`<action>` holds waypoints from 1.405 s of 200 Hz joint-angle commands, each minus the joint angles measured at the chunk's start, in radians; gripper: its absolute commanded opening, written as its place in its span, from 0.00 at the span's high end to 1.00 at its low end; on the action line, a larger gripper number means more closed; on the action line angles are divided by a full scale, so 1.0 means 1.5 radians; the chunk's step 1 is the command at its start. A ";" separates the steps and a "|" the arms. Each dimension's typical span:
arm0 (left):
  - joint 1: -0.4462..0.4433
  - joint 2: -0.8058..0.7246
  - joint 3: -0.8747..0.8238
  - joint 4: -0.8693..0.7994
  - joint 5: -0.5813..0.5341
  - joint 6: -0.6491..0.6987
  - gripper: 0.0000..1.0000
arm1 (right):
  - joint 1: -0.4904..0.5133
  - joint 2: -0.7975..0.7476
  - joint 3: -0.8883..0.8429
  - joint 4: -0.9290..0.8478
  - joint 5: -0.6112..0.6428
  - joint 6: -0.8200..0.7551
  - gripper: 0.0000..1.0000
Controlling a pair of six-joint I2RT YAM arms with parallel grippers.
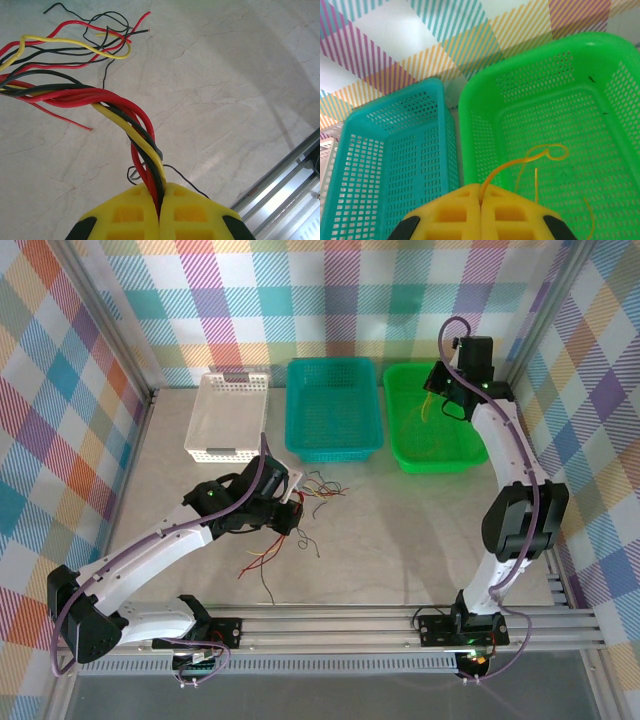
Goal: Untangle the cables
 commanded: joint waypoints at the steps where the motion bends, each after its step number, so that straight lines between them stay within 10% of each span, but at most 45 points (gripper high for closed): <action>1: 0.005 -0.004 -0.003 0.009 -0.004 0.012 1.00 | -0.005 0.030 0.007 -0.045 0.014 0.037 1.00; 88: 0.004 -0.008 -0.005 0.009 0.002 0.011 1.00 | -0.034 0.145 0.108 -0.223 -0.052 0.073 1.00; 192: 0.004 -0.012 -0.003 0.008 0.011 0.012 1.00 | -0.033 0.112 0.151 -0.290 -0.006 0.043 0.52; 281: 0.003 -0.055 0.002 0.059 0.119 -0.088 1.00 | 0.072 -0.209 -0.262 0.014 -0.395 0.081 0.44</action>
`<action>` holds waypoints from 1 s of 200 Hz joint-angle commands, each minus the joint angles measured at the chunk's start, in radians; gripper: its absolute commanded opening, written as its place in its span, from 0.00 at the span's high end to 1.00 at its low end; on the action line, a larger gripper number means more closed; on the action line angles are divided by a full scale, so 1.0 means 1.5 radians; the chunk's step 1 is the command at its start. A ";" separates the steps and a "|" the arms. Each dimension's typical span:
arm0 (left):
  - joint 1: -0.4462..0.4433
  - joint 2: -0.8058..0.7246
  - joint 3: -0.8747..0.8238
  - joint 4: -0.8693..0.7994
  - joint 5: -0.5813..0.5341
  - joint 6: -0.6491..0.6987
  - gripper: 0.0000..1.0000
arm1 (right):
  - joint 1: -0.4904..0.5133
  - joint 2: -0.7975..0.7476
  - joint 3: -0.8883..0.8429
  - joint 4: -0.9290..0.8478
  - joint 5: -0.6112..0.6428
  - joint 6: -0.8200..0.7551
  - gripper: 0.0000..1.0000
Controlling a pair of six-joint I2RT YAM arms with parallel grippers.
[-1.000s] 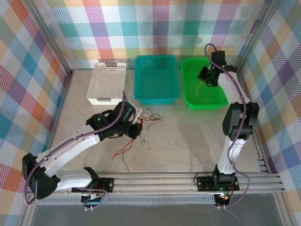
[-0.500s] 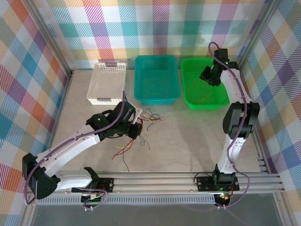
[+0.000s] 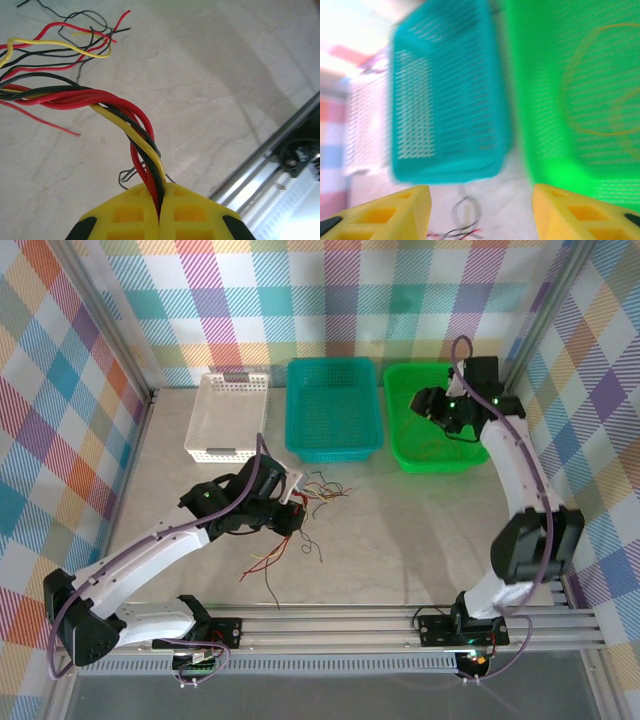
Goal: Untangle the cables
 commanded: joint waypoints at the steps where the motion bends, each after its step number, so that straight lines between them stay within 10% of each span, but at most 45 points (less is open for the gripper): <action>1: 0.003 -0.033 0.002 0.048 0.052 -0.055 1.00 | 0.051 -0.057 -0.119 0.132 -0.182 0.018 0.43; 88: 0.003 -0.074 -0.118 0.259 0.189 -0.155 1.00 | 0.225 -0.207 -0.429 0.350 -0.216 0.016 0.45; 200: 0.003 -0.022 -0.127 0.338 0.132 -0.194 1.00 | 0.339 -0.302 -0.586 0.549 -0.230 0.037 0.45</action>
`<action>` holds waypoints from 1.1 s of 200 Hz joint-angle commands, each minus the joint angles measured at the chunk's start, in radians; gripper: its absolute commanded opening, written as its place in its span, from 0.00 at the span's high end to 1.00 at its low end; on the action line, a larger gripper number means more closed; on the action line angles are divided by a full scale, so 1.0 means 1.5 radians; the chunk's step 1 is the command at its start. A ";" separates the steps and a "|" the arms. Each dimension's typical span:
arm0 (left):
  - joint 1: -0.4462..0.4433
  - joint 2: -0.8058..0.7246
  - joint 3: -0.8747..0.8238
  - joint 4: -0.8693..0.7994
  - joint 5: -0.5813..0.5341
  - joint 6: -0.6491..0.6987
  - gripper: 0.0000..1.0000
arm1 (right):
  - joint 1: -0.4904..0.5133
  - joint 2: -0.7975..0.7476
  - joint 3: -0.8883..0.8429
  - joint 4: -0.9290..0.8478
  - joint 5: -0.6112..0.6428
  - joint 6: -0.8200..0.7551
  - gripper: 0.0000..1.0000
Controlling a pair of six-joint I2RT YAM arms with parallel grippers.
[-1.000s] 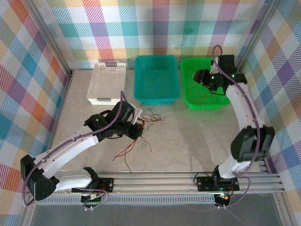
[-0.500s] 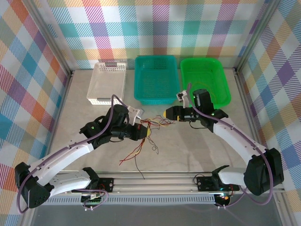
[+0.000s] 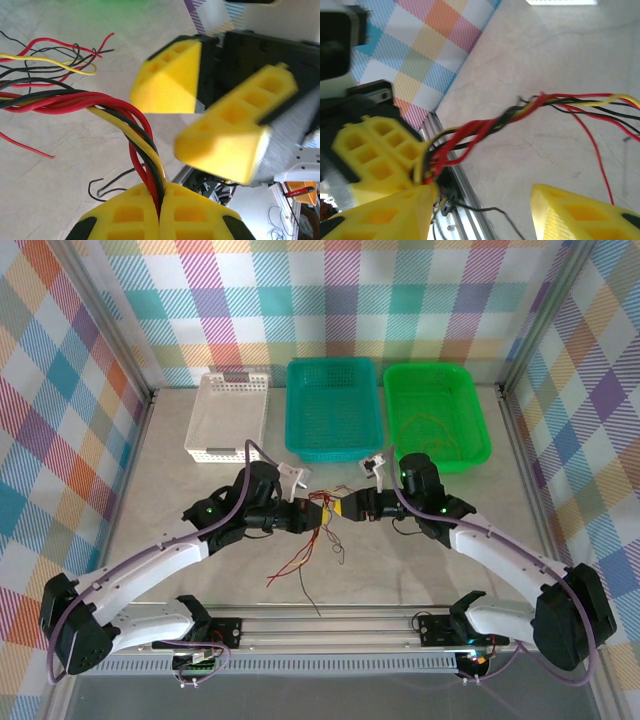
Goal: Untangle the cables
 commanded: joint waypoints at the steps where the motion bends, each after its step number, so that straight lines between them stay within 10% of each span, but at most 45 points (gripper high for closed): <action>1: 0.004 0.004 0.004 0.042 -0.015 -0.015 1.00 | 0.010 -0.026 -0.040 0.082 -0.017 -0.004 0.45; 220: 0.012 0.044 -0.029 0.139 0.009 -0.100 0.94 | 0.057 0.011 -0.085 0.134 0.069 -0.040 0.61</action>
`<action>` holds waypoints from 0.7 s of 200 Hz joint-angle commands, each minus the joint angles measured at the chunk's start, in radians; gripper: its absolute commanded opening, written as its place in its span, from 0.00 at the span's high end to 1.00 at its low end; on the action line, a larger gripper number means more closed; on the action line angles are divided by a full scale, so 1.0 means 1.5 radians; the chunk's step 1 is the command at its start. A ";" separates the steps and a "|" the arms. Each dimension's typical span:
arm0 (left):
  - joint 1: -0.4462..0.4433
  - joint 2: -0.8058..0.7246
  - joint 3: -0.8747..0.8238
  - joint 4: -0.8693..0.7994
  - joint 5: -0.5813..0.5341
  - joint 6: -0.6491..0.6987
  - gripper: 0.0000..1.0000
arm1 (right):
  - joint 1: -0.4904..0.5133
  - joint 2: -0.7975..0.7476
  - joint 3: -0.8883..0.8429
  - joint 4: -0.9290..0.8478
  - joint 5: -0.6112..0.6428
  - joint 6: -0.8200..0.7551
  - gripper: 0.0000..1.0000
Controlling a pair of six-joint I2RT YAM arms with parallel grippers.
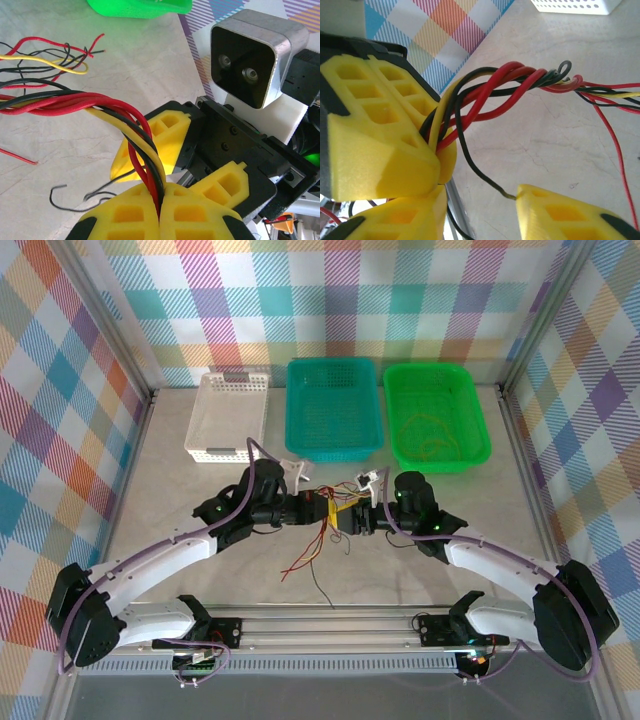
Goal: Untangle the cables
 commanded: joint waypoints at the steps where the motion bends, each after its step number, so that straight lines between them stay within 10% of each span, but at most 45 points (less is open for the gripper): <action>1: 0.006 0.008 -0.008 0.030 0.014 -0.007 0.93 | 0.006 0.006 0.005 -0.014 0.014 -0.015 0.61; 65: 0.012 0.021 -0.041 0.009 -0.015 0.011 0.75 | 0.006 0.003 0.024 -0.103 0.086 -0.036 0.52; 101: 0.020 0.046 -0.037 0.005 -0.038 0.007 1.00 | 0.006 -0.022 0.002 -0.062 0.049 -0.027 0.50; 140: 0.026 0.077 -0.025 0.015 -0.047 -0.001 1.00 | 0.006 -0.059 -0.027 -0.052 0.030 -0.019 0.48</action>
